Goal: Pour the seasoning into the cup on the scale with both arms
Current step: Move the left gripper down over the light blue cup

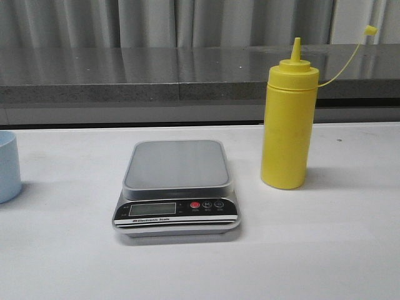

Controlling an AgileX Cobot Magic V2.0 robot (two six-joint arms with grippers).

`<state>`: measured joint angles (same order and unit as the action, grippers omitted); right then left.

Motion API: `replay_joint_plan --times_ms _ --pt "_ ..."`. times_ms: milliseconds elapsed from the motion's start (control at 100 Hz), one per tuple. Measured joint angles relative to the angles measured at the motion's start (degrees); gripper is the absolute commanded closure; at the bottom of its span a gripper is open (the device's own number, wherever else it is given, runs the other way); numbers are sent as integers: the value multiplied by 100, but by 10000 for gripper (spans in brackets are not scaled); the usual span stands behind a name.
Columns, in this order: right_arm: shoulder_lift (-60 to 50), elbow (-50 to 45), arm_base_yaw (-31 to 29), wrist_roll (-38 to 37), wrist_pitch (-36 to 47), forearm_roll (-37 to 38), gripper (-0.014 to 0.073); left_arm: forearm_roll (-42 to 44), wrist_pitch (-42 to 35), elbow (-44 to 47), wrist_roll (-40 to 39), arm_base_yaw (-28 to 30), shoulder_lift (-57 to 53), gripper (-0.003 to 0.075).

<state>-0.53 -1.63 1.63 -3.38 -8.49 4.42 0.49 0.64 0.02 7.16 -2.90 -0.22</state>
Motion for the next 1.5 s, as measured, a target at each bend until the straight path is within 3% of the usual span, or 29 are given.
replay_joint_plan --times_ms 660,1170,1500 --pt "0 0 0 0 0 0 660 -594 211 -381 -6 0 238 740" --pt "0 0 0 0 0 0 660 -1095 829 -2710 -14 0 4172 740" --pt "0 0 0 0 0 0 660 -1297 2069 -4259 -19 139 6249 740"
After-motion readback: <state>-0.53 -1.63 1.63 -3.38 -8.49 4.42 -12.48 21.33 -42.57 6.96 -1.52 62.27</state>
